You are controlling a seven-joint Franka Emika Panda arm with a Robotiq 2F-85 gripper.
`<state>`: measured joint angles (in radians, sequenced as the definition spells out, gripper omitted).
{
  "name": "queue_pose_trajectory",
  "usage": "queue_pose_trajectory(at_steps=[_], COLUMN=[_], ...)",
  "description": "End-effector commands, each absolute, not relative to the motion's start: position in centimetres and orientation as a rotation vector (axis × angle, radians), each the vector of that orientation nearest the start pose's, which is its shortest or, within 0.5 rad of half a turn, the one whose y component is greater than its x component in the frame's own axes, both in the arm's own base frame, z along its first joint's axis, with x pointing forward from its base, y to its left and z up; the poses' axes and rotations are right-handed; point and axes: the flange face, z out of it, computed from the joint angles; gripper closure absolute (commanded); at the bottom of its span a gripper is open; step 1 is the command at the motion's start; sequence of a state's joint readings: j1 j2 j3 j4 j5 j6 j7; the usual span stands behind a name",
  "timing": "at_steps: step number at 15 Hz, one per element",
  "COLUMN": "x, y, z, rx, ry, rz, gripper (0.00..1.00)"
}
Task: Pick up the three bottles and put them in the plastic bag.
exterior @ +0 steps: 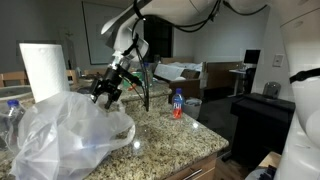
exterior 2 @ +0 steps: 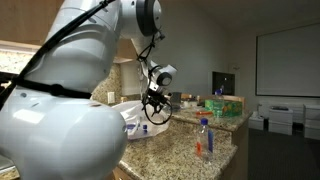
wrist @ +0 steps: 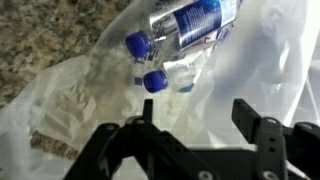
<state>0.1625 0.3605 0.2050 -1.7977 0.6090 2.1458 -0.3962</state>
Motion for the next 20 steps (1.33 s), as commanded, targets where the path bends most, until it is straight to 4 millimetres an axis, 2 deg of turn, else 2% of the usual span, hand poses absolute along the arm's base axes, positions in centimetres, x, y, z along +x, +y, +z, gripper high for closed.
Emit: queue_pose_trajectory(at_steps=[1, 2, 4, 6, 8, 11, 12, 14, 17, 18, 20], x=[59.2, 59.0, 58.4, 58.4, 58.1, 57.0, 56.7, 56.1, 55.3, 55.1, 53.7], y=[20.8, 20.0, 17.0, 12.8, 7.6, 1.7, 0.3, -0.5, 1.0, 1.3, 0.6], z=[41.2, 42.5, 46.1, 49.8, 52.8, 55.0, 55.9, 56.3, 55.0, 54.4, 52.8], rx=[-2.515, -2.505, -2.514, -2.540, -2.608, -2.791, -2.854, -2.980, -3.150, -3.208, -3.306], ry=[-0.507, -0.520, -0.592, -0.639, -0.666, -0.689, -0.686, -0.695, -0.692, -0.659, -0.493], rz=[-0.079, -0.089, -0.135, -0.206, -0.267, -0.272, -0.281, -0.314, -0.355, -0.359, -0.322], gripper=[0.00, 0.00, 0.00, 0.00, 0.00, 0.00, 0.00, 0.00, 0.00, 0.00, 0.00])
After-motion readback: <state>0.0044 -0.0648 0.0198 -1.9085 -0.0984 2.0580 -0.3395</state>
